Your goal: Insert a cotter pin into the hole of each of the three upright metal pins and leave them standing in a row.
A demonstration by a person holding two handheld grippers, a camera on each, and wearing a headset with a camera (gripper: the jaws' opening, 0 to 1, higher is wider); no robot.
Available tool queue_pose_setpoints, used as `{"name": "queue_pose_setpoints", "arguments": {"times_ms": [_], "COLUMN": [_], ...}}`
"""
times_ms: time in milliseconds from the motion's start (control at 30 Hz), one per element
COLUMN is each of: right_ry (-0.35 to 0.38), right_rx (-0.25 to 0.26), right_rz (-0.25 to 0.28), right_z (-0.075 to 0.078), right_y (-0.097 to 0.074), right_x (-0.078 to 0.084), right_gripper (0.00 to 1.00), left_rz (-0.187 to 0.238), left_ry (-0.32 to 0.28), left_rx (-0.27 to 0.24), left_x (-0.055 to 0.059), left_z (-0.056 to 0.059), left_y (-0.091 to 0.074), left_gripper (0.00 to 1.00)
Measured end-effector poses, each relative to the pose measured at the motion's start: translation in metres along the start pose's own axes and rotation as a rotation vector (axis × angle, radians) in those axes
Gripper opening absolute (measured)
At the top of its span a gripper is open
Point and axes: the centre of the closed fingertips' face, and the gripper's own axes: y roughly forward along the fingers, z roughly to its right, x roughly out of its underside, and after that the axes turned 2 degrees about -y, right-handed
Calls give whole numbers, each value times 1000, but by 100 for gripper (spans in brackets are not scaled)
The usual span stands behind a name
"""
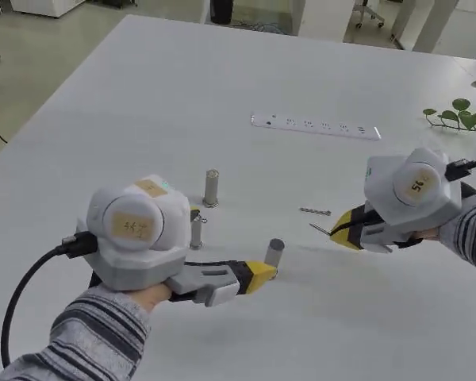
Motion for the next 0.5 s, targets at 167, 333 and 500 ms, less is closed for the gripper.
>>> {"name": "queue_pose_setpoints", "arguments": {"times_ms": [167, 333, 500], "right_ry": [-53, -113, -175], "right_rx": [5, 4, -5], "right_rz": [45, 76, 98], "right_z": [-10, -20, -32], "right_y": [-8, -11, -13], "right_x": [-20, -36, -47], "right_gripper": [0, 0, 0], "left_rz": [4, 10, 23], "left_ry": [-20, -35, -76], "left_rx": [38, 62, 108], "left_x": [-1, -2, -4], "left_z": [8, 13, 21], "left_y": [2, 2, 2], "left_gripper": [69, 64, 54]}}
